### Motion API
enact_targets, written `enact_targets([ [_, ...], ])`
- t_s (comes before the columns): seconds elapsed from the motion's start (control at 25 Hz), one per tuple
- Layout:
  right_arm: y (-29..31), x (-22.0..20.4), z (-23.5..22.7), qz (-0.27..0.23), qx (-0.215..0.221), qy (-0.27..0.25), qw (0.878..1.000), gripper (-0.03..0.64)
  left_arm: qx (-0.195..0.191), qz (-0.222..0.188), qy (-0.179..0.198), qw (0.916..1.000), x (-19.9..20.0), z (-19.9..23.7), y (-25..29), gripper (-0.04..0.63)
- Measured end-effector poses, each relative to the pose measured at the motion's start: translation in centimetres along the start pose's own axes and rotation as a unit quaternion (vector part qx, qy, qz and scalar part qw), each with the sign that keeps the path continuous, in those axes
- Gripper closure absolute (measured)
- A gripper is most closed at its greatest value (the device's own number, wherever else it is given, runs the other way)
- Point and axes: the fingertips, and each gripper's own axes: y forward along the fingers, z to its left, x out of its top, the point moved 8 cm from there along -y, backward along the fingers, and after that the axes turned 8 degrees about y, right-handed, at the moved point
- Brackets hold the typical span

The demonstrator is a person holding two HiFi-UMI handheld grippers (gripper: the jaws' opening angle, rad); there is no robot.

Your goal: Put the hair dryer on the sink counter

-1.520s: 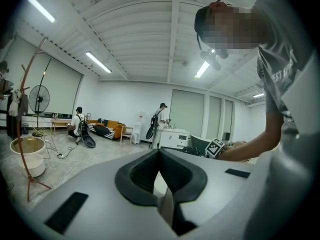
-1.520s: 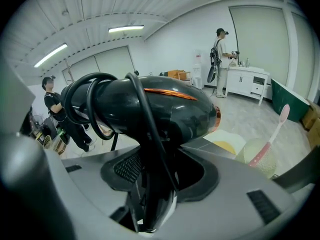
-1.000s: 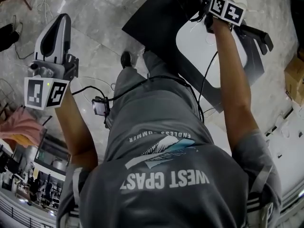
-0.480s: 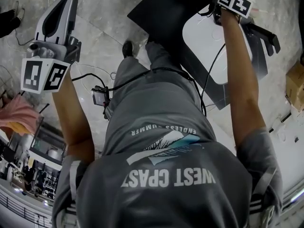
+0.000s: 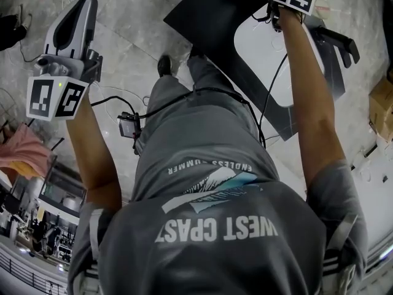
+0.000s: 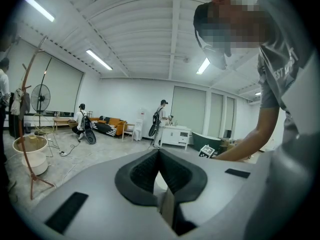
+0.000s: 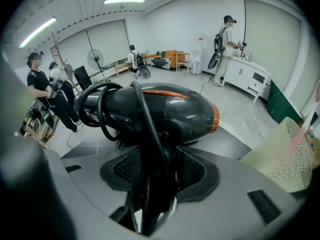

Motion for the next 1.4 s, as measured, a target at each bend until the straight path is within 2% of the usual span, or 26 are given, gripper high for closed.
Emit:
enact_targets([
  [0.28, -1.1, 0.3, 0.6, -0.002, -0.014, -0.017, 1.000, 0.397, 0.002, -0.007, 0.003, 1.0000, 0.5, 0.1, -1.4, 0.580],
  [0.56, -3.7, 0.4, 1.9, -0.012, -0.017, -0.025, 0.999, 0.348, 0.000, -0.024, 0.009, 0.9997, 1.4, 1.1, -3.5, 0.580],
  [0.76, -6.4, 0.3, 2.6, -0.031, -0.018, -0.024, 0.999, 0.342, -0.008, -0.033, 0.016, 0.9993, 1.8, 1.3, -4.7, 0.580],
  [1.2, -16.9, 0.0, 7.0, -0.143, -0.005, -0.005, 0.990, 0.347, -0.039, -0.054, 0.039, 0.9971, 3.2, 1.5, -8.6, 0.580],
  [1.32, -20.4, -0.1, 8.2, -0.184, 0.011, -0.002, 0.983, 0.377, -0.049, -0.060, 0.044, 0.9960, 3.6, 1.5, -9.2, 0.580],
  [1.4, -23.1, 0.0, 8.9, -0.219, 0.026, 0.000, 0.975, 0.435, -0.059, -0.067, 0.050, 0.9948, 4.0, 1.5, -9.3, 0.580],
])
